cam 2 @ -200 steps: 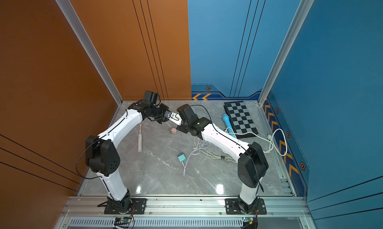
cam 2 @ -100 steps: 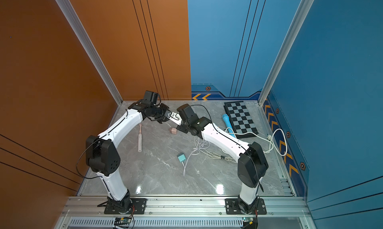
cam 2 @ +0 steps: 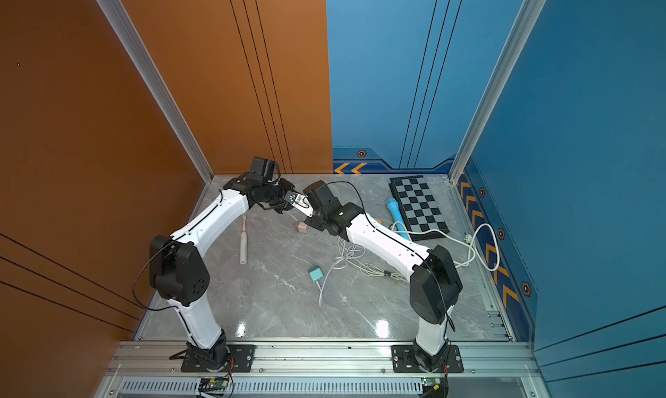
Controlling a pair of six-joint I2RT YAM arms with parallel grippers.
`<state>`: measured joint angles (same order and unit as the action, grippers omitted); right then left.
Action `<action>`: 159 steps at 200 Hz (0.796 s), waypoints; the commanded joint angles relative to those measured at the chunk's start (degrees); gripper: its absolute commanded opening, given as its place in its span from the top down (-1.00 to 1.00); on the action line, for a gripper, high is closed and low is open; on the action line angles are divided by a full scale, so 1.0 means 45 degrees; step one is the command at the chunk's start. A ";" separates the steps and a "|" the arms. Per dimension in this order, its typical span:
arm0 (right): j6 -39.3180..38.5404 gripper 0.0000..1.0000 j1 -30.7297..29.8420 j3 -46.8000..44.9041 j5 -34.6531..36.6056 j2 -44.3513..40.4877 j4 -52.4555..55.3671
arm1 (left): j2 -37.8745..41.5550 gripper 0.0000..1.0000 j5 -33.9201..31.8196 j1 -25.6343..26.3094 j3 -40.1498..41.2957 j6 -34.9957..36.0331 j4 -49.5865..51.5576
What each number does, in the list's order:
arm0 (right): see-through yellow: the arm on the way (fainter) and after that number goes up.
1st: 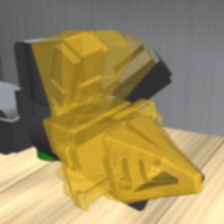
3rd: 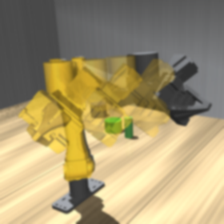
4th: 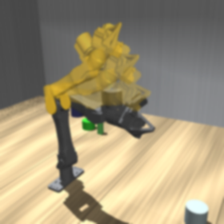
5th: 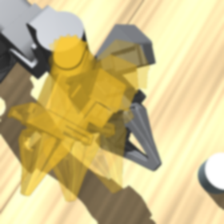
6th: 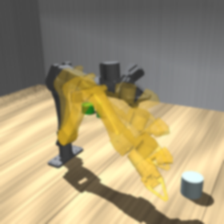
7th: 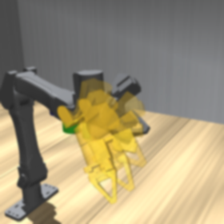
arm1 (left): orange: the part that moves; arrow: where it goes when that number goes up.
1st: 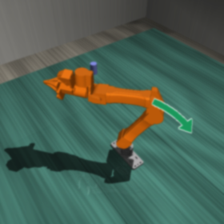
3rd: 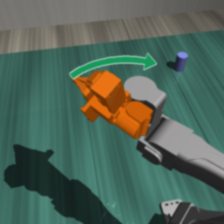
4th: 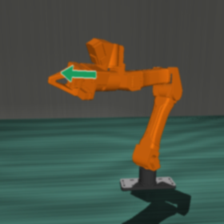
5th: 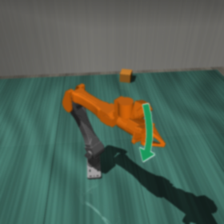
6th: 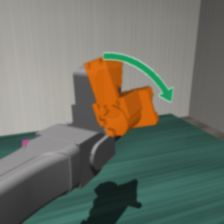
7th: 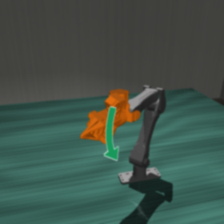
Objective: Charge the electric toothbrush
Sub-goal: Insert the charging cable into the electric toothbrush.
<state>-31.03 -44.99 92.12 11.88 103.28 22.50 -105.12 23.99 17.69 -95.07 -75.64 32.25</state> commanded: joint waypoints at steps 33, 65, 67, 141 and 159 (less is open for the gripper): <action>0.1211 1.00 0.0057 0.0424 0.0389 0.0264 -0.1341 | 0.0104 1.00 0.0815 0.0801 -0.0123 -0.0230 0.0393; 0.1602 1.00 0.0186 -0.0171 -0.1090 -0.0069 -0.2357 | -0.0077 1.00 0.1492 0.1152 -0.0282 -0.0320 0.0392; 0.1655 1.00 0.0202 -0.0200 -0.1134 -0.0083 -0.2416 | -0.0058 1.00 0.1487 0.1187 -0.0281 -0.0335 0.0392; 0.3257 1.00 0.0376 -0.0317 -0.1218 -0.0041 -0.3497 | 0.0236 1.00 0.1177 0.2058 -0.0064 -0.0670 0.0371; 0.3345 1.00 0.0176 -0.0904 -0.0689 -0.0230 -0.4353 | 0.0206 1.00 0.1205 0.2120 -0.0026 -0.0826 0.0372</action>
<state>-19.44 -43.13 90.17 7.97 102.78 19.53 -105.12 17.43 20.60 -95.07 -78.46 29.93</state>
